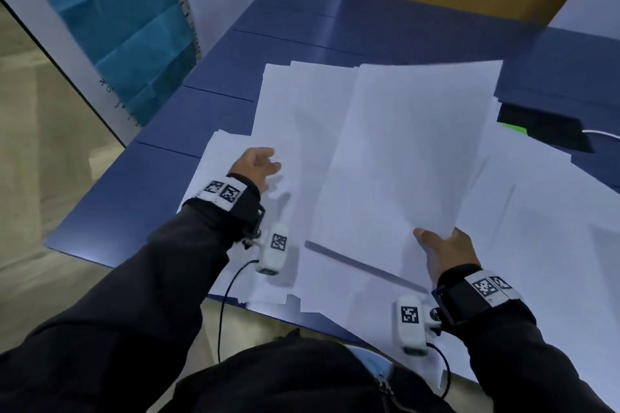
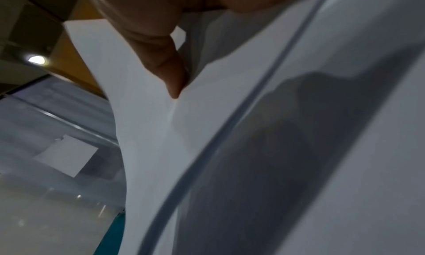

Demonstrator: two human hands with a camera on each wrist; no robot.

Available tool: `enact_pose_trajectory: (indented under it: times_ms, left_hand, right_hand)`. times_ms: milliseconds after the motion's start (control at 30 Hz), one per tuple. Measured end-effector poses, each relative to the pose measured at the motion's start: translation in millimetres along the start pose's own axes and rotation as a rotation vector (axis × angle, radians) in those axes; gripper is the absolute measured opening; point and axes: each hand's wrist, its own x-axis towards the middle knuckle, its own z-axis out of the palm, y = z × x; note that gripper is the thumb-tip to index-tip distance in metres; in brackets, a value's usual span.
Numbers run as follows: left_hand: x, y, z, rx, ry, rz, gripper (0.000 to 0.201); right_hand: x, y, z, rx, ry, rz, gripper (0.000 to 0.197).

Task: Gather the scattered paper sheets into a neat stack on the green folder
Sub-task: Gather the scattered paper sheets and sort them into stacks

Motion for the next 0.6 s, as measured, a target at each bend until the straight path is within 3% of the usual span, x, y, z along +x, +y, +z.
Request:
enact_pose_trajectory:
  times_ms: [100,200,333,433,533,600]
  left_hand:
    - [17.9,-11.3,-33.2,0.07,0.124,-0.096,0.041]
    - [31.8,-21.1,-58.7,0.284,0.204,-0.159,0.051]
    - [46.7,-32.9,-77.4,0.689,0.206,-0.316,0.075]
    - [50.8,-45.6,-77.0,0.975,0.253,-0.331,0.081]
    - [48.0,-47.1,-74.1,1.083,0.257,-0.402,0.082]
    - [46.0,-40.9,-73.9,1.117,0.247,-0.444,0.08]
  right_hand:
    - [2.1,11.6,2.6,-0.031,0.005,0.09,0.012]
    - [6.5,22.1,8.4,-0.055,-0.031,0.183,0.04]
    - [9.1,22.5,11.1,-0.103,-0.085,0.232,0.023]
    - [9.0,20.9,10.9,-0.123,-0.088,0.231,0.026]
    - [8.3,20.2,11.8,-0.141,-0.074,0.232,0.041]
    - [8.9,20.9,10.6,-0.154,-0.081,0.243,0.039]
